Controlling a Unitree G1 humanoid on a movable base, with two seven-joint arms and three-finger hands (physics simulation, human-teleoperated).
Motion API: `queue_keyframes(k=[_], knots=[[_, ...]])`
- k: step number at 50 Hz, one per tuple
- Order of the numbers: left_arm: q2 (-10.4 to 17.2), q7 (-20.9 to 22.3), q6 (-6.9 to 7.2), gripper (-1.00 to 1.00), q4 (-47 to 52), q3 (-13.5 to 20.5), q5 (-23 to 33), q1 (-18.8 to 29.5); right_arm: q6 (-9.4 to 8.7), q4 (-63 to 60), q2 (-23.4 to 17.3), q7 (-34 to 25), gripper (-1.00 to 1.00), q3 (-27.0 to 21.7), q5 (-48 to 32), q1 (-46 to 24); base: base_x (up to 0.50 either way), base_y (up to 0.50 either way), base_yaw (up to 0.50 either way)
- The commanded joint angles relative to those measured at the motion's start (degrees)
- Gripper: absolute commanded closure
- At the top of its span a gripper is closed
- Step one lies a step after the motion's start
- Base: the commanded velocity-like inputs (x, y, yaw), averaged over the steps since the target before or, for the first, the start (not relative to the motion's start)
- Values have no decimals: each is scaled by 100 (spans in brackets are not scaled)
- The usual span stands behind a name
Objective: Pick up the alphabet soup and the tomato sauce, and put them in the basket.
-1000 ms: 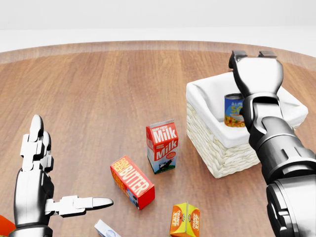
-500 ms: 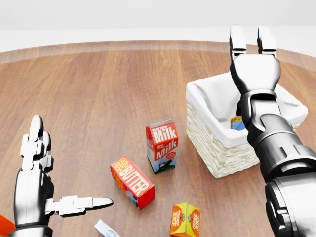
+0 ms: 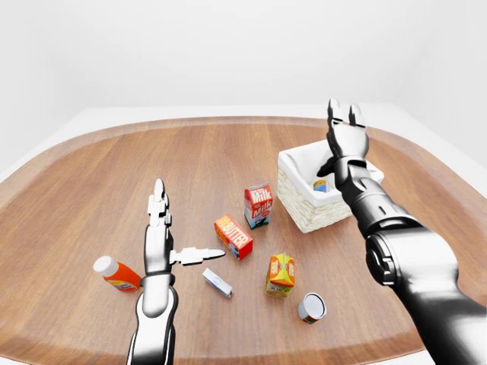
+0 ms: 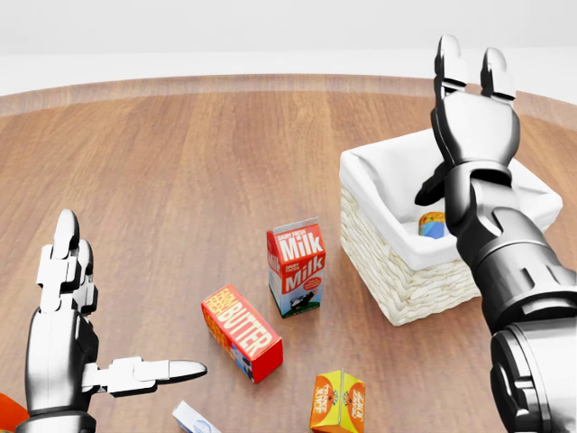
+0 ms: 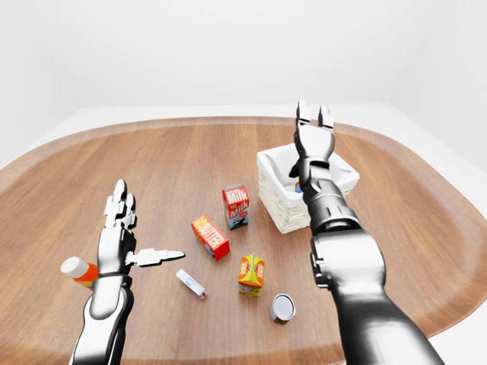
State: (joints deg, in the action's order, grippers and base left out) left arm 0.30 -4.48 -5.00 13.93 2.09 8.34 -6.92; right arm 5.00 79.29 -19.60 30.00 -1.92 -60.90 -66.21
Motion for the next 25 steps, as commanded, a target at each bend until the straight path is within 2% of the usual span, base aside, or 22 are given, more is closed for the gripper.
queue_keyframes(k=[1,15,25], knots=[[-1,-10,0,-100,12,12,-3,3,0,-221,-39,0,-100,-16,553,77,0,0,0],[2,-10,0,-100,20,21,-9,31,0,-335,-37,0,-100,50,801,-39,0,0,0],[2,-11,0,-100,7,21,-13,30,0,-428,-86,-40,-100,-128,1431,-49,0,0,0]])
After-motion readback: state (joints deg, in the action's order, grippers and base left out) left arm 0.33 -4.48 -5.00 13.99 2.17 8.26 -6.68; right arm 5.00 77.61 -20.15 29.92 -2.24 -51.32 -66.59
